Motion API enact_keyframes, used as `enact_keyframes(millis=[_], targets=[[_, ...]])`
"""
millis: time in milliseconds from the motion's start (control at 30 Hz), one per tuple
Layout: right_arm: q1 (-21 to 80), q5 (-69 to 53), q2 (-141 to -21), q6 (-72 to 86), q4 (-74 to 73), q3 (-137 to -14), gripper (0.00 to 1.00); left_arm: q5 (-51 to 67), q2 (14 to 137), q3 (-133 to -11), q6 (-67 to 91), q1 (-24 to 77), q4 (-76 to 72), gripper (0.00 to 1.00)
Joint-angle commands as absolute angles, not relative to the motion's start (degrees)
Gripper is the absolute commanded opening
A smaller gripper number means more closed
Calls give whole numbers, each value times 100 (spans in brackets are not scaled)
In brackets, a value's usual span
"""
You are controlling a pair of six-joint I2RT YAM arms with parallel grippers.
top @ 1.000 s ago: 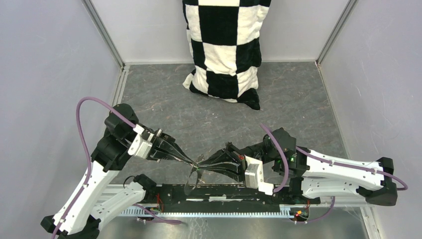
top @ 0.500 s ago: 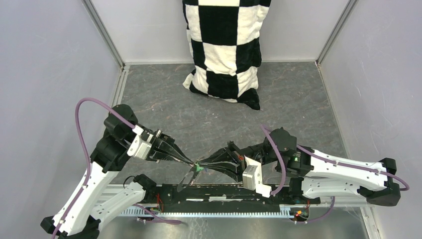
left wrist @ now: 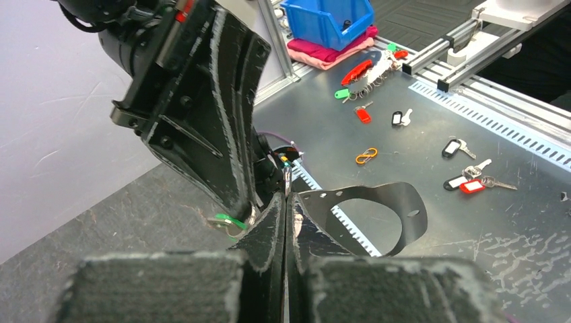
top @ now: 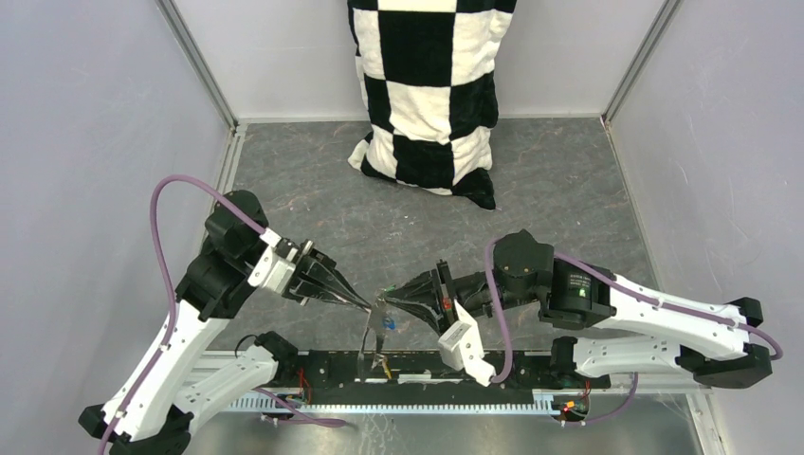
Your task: Put the keys on the keyring
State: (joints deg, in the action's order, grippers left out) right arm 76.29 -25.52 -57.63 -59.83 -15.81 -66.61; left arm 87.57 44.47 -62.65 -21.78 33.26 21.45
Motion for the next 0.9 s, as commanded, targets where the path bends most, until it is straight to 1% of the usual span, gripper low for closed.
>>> enact_keyframes(millis=[0,133,233,500,867], targets=[[7836,-2167,-5787,-6419,-2168,-7034,0,8930,4605,-6633,-2197,3346,2363,2],[8137,-1646,-5862,-6642,-2382,-7191,0,8939,4853,-6849,-2217,3340,2722,2],[8418,-1151,-5854,-6747,-2418,-7199,0,9000,4999,-6982,-2537,3340,3224,2],[9158,-39,-5749,-6929,-2216,-7094,0,8951,5084,-6952,-2629,3338,3315,2],[9371,798,-5618,-7065,-2133,-7050,0,8940,5124,-6961,-2681,3332,3463,2]])
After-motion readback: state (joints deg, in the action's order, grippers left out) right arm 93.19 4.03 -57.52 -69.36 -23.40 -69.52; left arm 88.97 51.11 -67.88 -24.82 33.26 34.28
